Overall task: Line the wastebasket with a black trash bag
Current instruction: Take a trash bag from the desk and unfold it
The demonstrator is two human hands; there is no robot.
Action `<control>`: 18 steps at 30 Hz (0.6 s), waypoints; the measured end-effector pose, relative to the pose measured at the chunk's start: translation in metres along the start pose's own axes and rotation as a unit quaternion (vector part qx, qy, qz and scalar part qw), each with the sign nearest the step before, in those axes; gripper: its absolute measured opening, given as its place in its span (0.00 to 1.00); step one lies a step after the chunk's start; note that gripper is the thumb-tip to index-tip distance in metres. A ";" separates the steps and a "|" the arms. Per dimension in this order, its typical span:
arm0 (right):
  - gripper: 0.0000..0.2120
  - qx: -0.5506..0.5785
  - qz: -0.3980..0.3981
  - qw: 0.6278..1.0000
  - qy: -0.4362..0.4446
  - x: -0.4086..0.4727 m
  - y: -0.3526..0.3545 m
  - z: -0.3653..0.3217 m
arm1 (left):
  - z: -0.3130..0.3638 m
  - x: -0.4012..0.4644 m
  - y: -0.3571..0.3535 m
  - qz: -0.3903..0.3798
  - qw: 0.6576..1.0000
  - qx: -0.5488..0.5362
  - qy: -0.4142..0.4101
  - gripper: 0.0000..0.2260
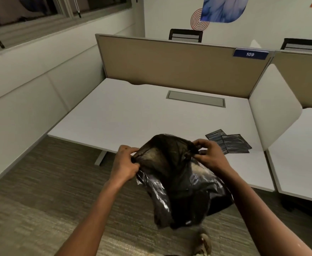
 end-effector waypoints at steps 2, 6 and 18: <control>0.18 -0.049 0.010 0.999 0.021 0.003 0.011 0.000 | -0.010 0.003 0.007 0.025 0.999 0.028 0.016 0.18; 0.22 -0.016 0.032 0.999 0.020 -0.001 0.023 0.012 | -0.032 0.005 0.005 -0.004 0.991 0.100 0.091 0.10; 0.17 0.177 0.015 0.978 -0.112 -0.022 -0.010 0.060 | -0.034 -0.028 -0.072 -0.196 0.706 -0.593 0.334 0.08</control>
Point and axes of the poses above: each hand's wrist, its own x-axis towards the middle knuckle, its own y-axis out of the back of the hand, z = x × y, the point moved 6 cm from there along x, towards the middle knuckle
